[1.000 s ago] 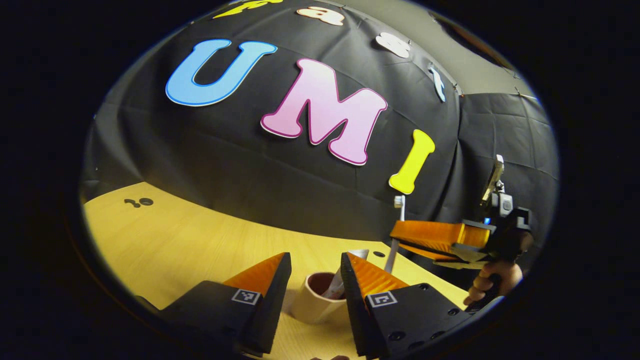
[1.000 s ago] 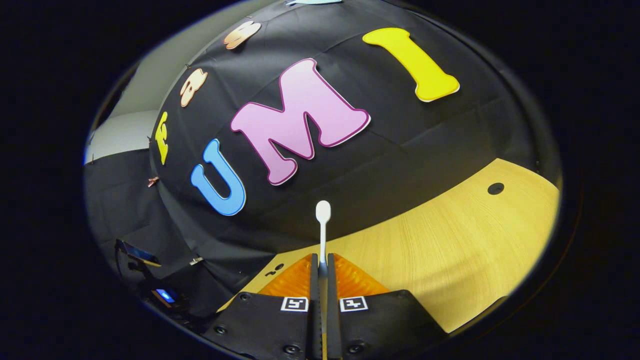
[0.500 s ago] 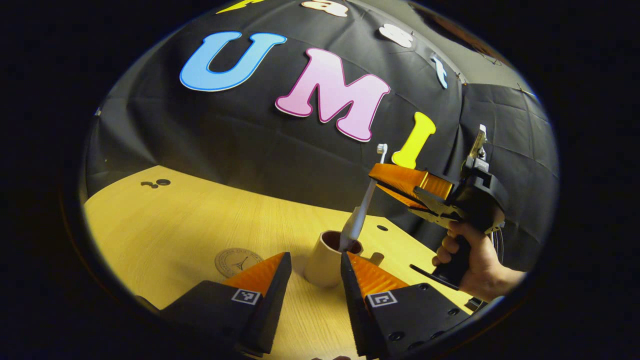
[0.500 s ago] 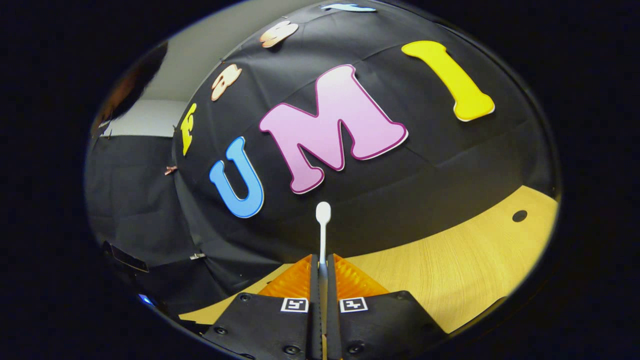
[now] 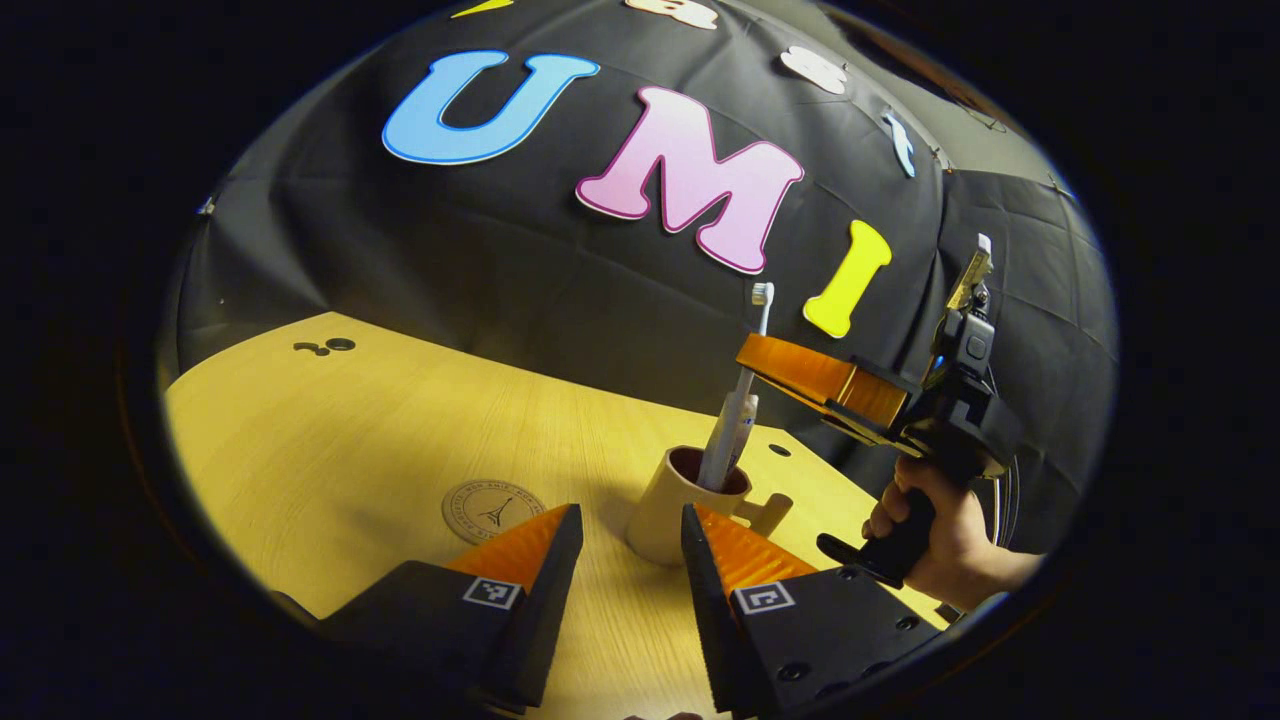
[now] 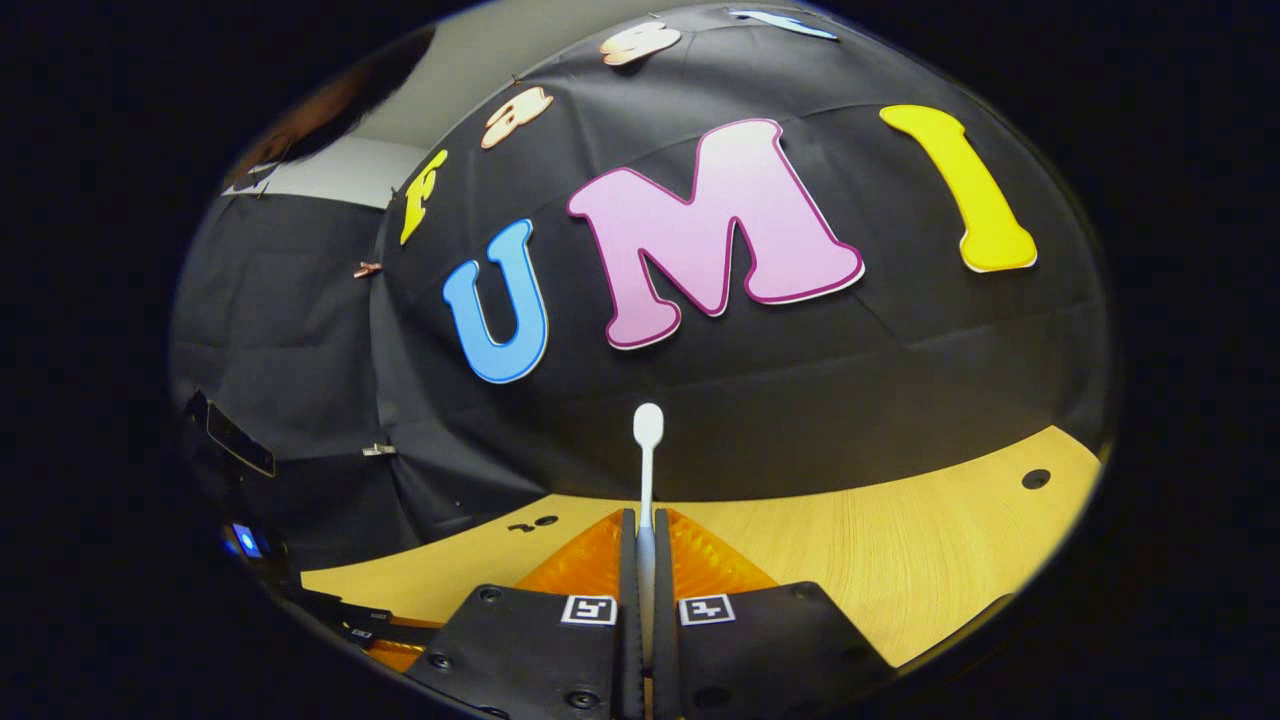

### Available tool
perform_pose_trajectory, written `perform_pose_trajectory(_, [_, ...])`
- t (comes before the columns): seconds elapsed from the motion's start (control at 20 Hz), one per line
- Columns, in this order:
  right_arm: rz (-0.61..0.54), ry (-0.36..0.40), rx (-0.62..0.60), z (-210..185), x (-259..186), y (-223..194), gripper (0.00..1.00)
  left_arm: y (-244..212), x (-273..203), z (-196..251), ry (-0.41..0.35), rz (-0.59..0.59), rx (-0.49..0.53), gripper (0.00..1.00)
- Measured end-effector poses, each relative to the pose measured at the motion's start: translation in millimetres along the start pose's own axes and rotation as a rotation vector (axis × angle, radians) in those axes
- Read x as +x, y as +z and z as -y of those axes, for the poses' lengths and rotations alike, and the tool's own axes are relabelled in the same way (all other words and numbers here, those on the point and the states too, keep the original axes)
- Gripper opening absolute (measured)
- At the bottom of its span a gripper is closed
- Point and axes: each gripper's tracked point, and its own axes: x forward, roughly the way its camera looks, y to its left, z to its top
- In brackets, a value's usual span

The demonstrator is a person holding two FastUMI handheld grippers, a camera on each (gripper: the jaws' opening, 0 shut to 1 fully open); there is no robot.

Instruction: Put the toothbrush and toothpaste on the desktop into the cup, then pick up the cup and place it on the coaster on the desktop.

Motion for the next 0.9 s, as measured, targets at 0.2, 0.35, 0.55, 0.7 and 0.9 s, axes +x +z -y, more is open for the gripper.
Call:
perform_pose_trajectory(0.2, [-0.038,-0.008,-0.051,2.4,-1.9,-12.5,0.09,-2.5,1.4,-0.7,0.007,-0.008,0.000,0.63])
perform_pose_trajectory(0.35, [-0.058,0.001,-0.030,0.4,-3.8,-15.4,0.11,-2.7,1.8,-0.5,0.010,-0.009,-0.002,0.72])
perform_pose_trajectory(0.55, [-0.109,-0.022,-0.039,8.3,-12.4,-23.8,0.13,-2.6,1.1,-1.9,0.016,-0.011,-0.007,0.63])
perform_pose_trajectory(0.7, [-0.141,-0.034,-0.035,11.7,-21.0,-26.0,0.17,-2.9,-1.0,-2.0,0.019,-0.011,-0.018,0.63])
perform_pose_trajectory(0.9, [-0.181,-0.041,-0.019,13.3,-35.6,-24.7,0.12,-2.0,-5.2,-0.4,0.021,-0.013,-0.020,0.63])
